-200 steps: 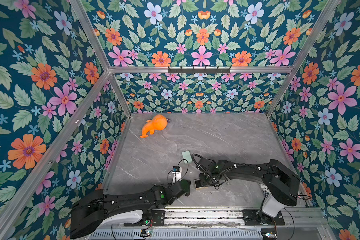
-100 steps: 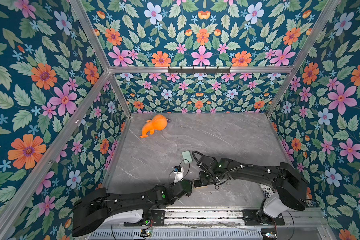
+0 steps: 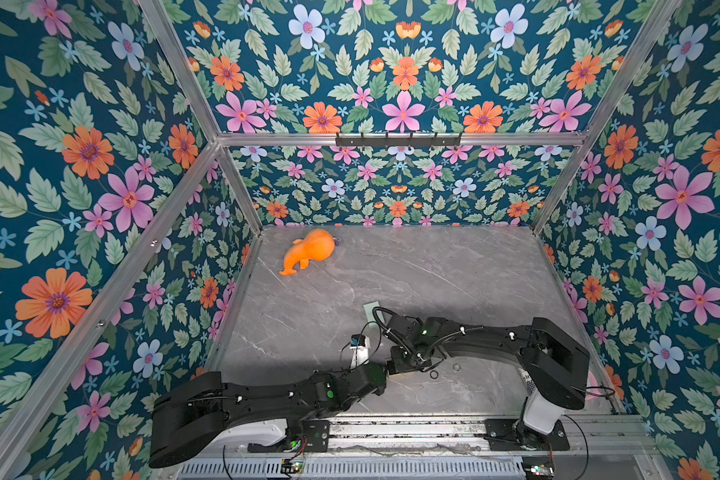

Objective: Take the rings out of the lift-off lid box
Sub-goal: Take out the ring from the jewelry box.

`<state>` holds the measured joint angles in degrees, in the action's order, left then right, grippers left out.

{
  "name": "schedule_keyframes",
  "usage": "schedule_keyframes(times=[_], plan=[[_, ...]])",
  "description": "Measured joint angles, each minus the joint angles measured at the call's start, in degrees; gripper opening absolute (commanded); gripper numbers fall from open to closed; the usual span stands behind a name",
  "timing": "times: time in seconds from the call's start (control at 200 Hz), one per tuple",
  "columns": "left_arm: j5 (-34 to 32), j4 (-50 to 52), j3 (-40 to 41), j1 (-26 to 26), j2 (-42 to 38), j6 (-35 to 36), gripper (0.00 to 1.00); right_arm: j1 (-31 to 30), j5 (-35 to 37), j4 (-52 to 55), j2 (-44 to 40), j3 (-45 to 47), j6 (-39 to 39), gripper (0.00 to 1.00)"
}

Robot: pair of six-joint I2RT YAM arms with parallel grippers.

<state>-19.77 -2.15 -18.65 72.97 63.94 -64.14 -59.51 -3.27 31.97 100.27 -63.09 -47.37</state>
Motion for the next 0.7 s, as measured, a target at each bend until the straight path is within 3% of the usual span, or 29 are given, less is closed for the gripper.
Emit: schedule_keyframes(times=[0.285,0.7], plan=[[0.1,-2.1,0.3,0.3,2.0,0.0,0.51,-0.1,0.4,0.4,1.5,-0.9,0.0,0.27],[0.2,-2.7,-0.2,0.5,3.4,-0.2,0.51,-0.2,0.5,0.9,1.3,-1.0,-0.1,0.14]])
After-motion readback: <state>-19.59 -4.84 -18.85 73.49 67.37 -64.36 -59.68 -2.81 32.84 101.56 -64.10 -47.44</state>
